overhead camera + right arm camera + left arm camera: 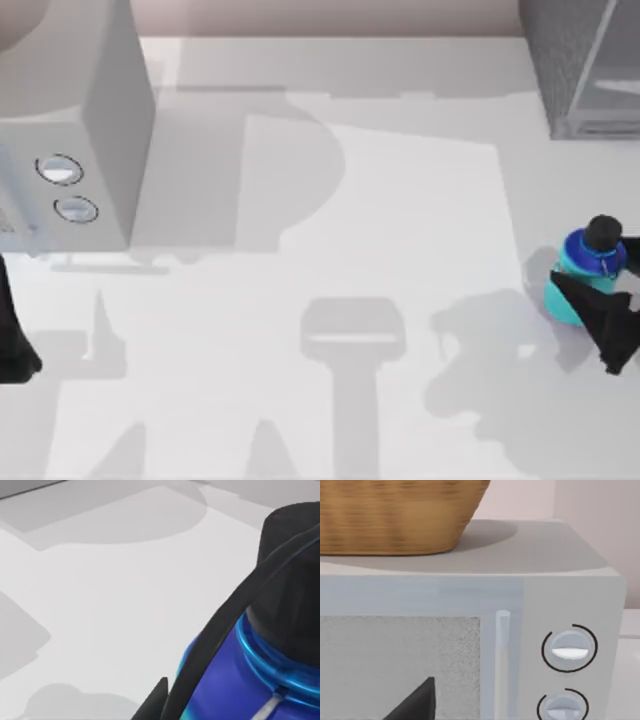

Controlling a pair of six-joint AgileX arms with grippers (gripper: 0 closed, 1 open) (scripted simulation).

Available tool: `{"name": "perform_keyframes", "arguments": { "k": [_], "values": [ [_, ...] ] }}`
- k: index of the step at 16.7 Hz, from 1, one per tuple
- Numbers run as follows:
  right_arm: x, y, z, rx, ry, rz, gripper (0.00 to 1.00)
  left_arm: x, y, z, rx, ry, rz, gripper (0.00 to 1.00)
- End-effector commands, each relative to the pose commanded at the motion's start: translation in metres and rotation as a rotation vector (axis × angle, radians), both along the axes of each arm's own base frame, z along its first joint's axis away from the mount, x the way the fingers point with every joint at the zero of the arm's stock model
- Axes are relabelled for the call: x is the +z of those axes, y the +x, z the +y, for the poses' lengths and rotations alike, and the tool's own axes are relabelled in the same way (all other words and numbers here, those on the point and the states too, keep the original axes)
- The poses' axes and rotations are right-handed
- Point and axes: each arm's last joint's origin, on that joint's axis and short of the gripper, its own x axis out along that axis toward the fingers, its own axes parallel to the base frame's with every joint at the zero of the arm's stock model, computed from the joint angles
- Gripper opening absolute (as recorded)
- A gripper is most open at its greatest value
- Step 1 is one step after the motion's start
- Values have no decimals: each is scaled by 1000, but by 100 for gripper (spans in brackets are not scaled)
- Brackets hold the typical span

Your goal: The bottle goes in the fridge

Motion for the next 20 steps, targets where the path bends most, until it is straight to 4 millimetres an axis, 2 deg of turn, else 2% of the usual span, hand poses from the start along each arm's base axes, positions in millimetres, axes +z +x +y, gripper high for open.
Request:
{"name": "perform_keyframes", "arguments": {
  "k": [3,6,13,17,20],
  "values": [
    [15,-5,-28,-5,11,-7,1,0,0,0,0,0,0,100],
    [24,-8,-41,-4,10,-33,1,0,0,0,0,0,0,100],
    [27,-8,-39,-17,5,-34,1,0,0,0,0,0,0,100],
    [50,-16,-33,-97,-21,-58,1,0,0,0,0,0,0,100],
    [72,-32,-24,-194,-35,-78,1,0,0,0,0,0,0,100]
  ]
}}
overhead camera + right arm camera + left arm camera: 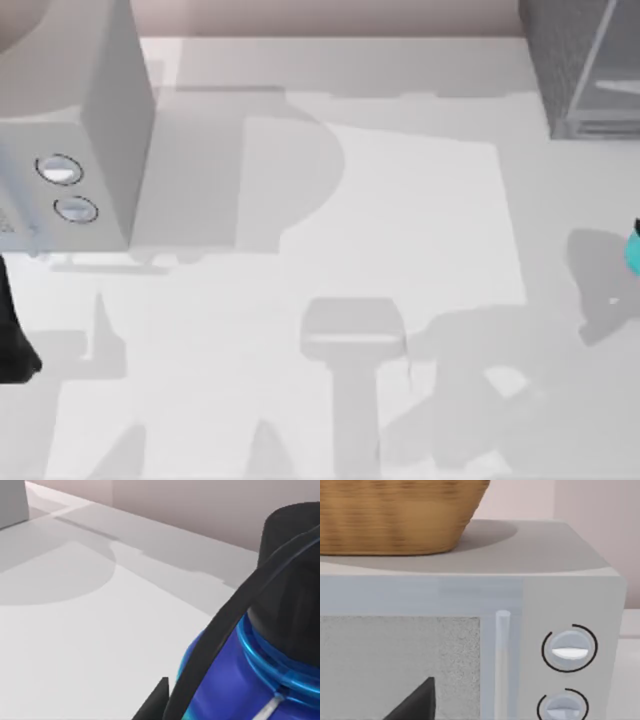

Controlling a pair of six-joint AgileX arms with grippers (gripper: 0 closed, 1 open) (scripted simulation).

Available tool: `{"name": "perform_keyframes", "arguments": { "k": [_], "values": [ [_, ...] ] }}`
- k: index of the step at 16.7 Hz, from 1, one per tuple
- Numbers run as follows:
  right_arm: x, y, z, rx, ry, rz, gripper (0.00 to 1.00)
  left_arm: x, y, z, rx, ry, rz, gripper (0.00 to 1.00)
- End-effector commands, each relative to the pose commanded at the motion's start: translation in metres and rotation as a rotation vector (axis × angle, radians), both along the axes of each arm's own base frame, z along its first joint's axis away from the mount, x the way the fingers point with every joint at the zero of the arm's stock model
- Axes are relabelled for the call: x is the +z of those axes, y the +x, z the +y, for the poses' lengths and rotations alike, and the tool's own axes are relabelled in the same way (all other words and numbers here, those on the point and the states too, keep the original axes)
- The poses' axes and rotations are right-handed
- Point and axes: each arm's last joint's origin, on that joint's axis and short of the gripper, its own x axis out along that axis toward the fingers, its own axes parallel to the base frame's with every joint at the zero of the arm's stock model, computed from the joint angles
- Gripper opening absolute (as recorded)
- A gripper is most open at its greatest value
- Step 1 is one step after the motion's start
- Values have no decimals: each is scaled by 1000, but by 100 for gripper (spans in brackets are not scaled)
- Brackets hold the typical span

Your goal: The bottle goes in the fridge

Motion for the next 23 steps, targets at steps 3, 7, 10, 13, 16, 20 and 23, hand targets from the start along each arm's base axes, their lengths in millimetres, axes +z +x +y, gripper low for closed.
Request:
{"name": "perform_keyframes", "arguments": {
  "k": [3,7,10,13,16,20,23],
  "values": [
    [18,-26,9,-118,3,-28,1,0,0,0,0,0,0,100],
    [25,-64,19,-291,30,-74,1,0,0,0,0,0,0,100],
    [21,-87,22,-411,61,-115,1,0,0,0,0,0,0,100],
    [16,-100,23,-507,91,-147,1,0,0,0,0,0,0,100],
    [12,-106,23,-564,110,-164,1,0,0,0,0,0,0,100],
    [12,-107,23,-574,114,-169,1,0,0,0,0,0,0,100],
    [12,-107,23,-575,114,-167,1,0,0,0,0,0,0,100]
  ]
}}
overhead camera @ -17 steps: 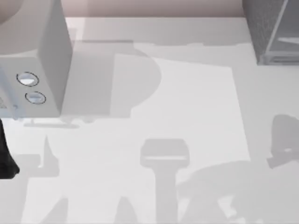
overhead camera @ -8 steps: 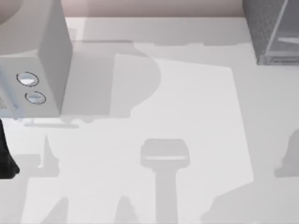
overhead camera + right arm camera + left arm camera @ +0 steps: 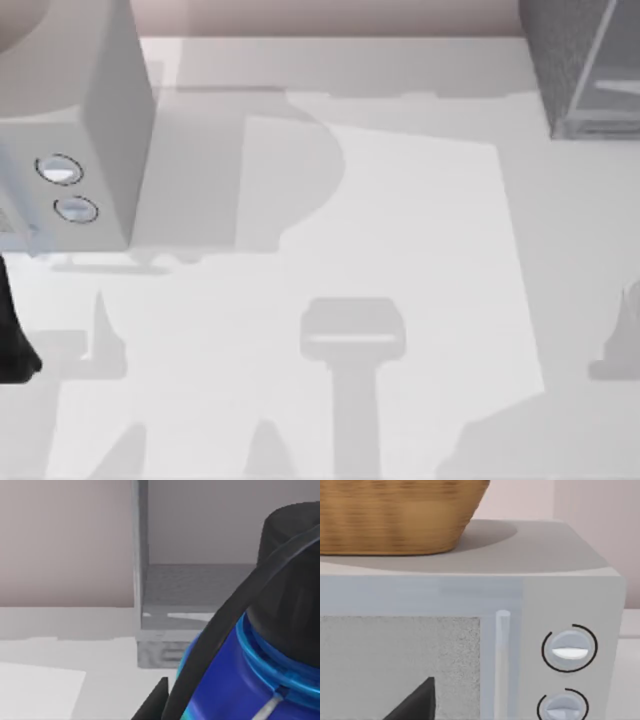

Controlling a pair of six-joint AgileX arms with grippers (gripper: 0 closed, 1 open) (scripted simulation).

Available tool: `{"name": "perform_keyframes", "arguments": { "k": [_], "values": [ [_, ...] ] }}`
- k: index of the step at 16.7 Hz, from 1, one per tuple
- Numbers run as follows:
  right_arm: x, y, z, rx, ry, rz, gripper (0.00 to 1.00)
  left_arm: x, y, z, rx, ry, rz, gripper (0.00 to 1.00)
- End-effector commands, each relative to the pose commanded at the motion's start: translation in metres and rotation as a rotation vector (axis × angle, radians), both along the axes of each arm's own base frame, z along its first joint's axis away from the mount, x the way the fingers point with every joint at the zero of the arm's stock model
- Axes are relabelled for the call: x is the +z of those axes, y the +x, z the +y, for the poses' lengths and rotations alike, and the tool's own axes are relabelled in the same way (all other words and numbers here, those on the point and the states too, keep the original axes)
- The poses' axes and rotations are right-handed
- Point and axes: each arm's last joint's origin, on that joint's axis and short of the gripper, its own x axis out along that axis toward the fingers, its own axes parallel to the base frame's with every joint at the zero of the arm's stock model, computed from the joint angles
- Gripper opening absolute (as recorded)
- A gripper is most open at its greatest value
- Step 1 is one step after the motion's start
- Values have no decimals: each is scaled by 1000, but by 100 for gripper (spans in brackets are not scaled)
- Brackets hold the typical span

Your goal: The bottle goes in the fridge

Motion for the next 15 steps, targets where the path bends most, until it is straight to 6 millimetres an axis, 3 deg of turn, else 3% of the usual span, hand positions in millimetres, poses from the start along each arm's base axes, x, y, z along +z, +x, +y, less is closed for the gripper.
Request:
{"name": "perform_keyframes", "arguments": {
  "k": [3,8,12,15],
  "values": [
    [16,1,-1,-5,-2,-35,1,0,0,0,0,0,0,100],
    [70,24,-7,-13,-15,-108,1,0,0,0,0,0,0,100],
    [101,85,-19,-12,-21,-86,1,0,0,0,0,0,0,100],
    [94,152,-37,-9,-17,-32,1,0,0,0,0,0,0,100]
  ]
}}
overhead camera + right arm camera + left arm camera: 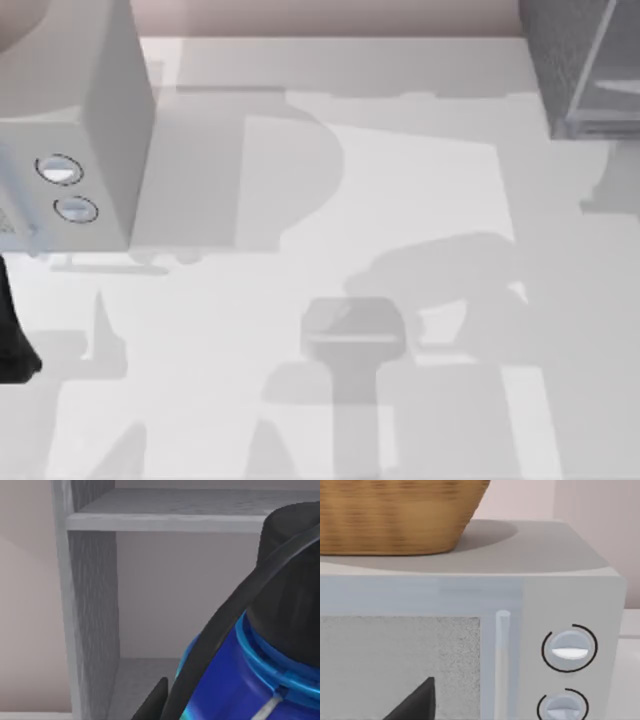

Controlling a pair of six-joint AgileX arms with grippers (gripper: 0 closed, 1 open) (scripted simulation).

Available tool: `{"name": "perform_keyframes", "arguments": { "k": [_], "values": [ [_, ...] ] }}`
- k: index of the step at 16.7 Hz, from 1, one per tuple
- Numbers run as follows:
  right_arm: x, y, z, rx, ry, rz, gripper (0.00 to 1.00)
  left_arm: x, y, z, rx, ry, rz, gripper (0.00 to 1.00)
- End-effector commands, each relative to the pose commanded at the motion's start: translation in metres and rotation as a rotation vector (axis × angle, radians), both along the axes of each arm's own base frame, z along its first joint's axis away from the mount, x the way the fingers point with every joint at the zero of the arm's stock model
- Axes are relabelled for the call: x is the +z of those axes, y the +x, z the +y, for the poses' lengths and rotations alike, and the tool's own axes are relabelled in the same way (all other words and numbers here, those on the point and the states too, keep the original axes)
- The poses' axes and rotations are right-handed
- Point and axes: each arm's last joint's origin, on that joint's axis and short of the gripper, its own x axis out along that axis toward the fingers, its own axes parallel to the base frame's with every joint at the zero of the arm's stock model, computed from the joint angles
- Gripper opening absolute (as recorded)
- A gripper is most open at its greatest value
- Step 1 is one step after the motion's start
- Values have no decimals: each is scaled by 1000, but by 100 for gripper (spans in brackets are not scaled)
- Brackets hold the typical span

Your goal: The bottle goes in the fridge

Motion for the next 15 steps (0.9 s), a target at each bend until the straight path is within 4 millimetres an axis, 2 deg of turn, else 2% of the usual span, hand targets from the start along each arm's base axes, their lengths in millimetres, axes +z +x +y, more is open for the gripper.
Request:
{"name": "perform_keyframes", "arguments": {
  "k": [4,7,11,15],
  "values": [
    [-47,81,-29,4,14,56,1,0,0,0,0,0,0,100],
    [-86,119,-48,6,19,58,1,0,0,0,0,0,0,100],
    [-119,144,-64,8,17,37,1,0,0,0,0,0,0,100],
    [-124,147,-66,9,17,33,1,0,0,0,0,0,0,100]
  ]
}}
